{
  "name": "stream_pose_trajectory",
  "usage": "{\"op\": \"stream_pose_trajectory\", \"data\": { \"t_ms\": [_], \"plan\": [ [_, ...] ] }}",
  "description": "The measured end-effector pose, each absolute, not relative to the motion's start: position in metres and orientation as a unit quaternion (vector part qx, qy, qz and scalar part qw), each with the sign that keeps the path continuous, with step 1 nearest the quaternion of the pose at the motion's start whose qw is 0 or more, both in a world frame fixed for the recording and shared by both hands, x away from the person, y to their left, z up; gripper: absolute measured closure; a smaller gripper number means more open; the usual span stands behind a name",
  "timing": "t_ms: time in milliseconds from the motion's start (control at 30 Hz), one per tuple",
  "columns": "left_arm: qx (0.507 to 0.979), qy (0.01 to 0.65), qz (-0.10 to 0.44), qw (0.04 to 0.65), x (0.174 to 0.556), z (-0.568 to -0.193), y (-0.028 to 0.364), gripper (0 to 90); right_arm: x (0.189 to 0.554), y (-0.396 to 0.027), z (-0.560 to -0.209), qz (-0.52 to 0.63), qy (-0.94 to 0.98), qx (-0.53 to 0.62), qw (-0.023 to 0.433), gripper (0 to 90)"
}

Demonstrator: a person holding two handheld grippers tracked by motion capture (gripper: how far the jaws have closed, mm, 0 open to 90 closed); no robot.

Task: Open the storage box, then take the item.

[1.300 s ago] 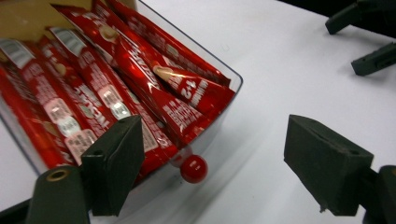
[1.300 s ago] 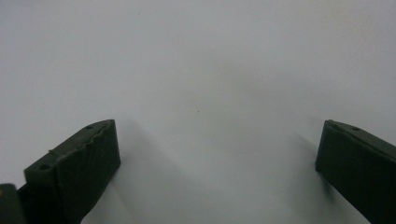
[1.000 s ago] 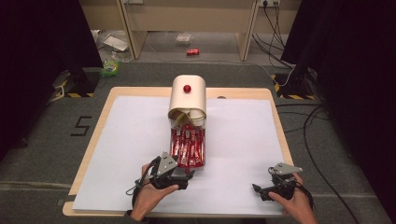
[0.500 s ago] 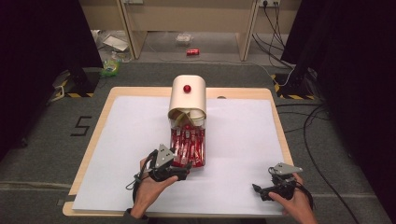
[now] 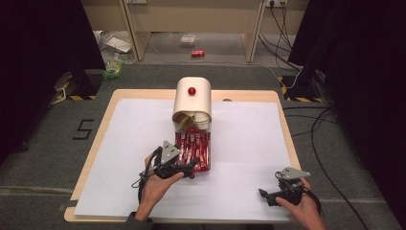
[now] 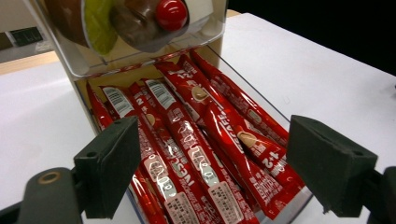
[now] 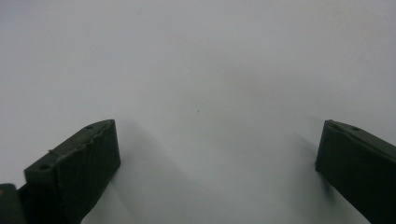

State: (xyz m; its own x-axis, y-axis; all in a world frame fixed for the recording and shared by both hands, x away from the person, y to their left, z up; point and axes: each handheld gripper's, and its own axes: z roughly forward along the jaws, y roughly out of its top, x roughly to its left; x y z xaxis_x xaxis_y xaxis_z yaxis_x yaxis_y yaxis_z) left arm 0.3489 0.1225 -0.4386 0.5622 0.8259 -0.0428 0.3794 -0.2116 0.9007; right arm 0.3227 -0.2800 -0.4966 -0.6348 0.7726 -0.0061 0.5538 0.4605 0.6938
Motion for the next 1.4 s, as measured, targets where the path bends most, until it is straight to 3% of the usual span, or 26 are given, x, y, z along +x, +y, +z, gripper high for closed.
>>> {"op": "stream_pose_trajectory", "data": {
  "t_ms": [667,900,1033,1233,1400],
  "plan": [
    [0.748,0.419,0.225,0.463,0.363,-0.444,0.127,29.0,0.323,-0.280,-0.497,0.337,0.839,0.396,0.162,0.3],
    [0.752,0.418,0.225,0.457,0.366,-0.443,0.124,35.8,0.323,-0.280,-0.497,0.337,0.839,0.395,0.162,0.3],
    [0.758,0.408,0.227,0.456,0.367,-0.445,0.118,45.9,0.323,-0.280,-0.497,0.337,0.839,0.395,0.162,0.3],
    [0.764,0.401,0.233,0.448,0.371,-0.449,0.109,53.5,0.323,-0.280,-0.497,0.337,0.839,0.396,0.162,0.3],
    [0.766,0.408,0.209,0.451,0.372,-0.450,0.101,58.5,0.323,-0.280,-0.497,0.337,0.839,0.395,0.162,0.3]
  ]
}}
